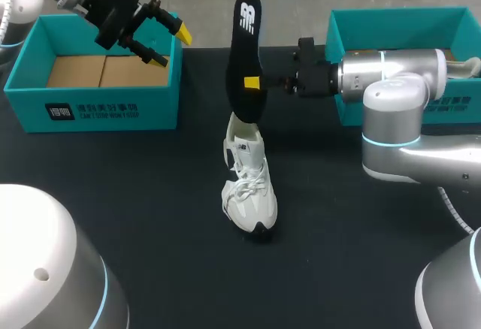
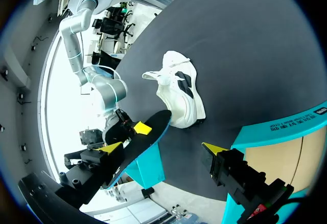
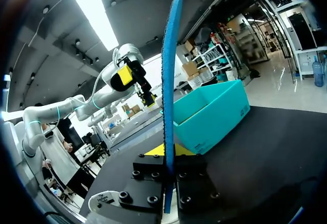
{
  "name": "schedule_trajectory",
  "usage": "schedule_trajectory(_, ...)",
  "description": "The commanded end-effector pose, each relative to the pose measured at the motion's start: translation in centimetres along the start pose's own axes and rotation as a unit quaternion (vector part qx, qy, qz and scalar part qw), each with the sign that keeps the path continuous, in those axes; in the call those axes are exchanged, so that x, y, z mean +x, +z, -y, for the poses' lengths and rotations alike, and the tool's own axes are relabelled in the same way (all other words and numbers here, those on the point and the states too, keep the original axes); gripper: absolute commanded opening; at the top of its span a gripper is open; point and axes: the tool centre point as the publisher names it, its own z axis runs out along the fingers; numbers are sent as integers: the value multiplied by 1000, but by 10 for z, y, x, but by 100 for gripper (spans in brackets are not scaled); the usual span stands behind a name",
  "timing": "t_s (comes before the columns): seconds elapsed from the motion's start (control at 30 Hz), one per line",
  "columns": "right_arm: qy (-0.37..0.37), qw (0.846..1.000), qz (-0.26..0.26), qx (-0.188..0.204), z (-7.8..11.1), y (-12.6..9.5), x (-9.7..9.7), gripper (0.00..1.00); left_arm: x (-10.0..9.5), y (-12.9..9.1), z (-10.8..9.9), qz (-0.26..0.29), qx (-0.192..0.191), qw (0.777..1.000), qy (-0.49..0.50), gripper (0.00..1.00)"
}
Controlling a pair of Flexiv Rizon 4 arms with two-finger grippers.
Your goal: Take the shoe out of the shoebox, open the shoe tongue, remove and reinsert the insole, then place the shoe into the shoebox
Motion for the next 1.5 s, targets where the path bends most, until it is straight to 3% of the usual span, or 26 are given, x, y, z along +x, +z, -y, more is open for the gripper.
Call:
schedule_trajectory(0.03,-1,1000,3,-6,2,2,3,0,0,-1,1,-2,0,1000,0,100)
schedule_trajectory(0.4,-1,1000,3,-6,2,2,3,0,0,-1,1,-2,0,1000,0,100)
schedule_trajectory(0.67,-55,998,-16,-23,19,11,1,0,0,-1,1,-2,0,1000,0,100)
schedule_trajectory(1.13,-72,996,-46,18,24,15,1,0,0,-1,1,-2,0,1000,0,100)
schedule_trajectory(1.5,-69,995,-64,24,41,17,-8,0,0,-1,1,-2,0,1000,0,100)
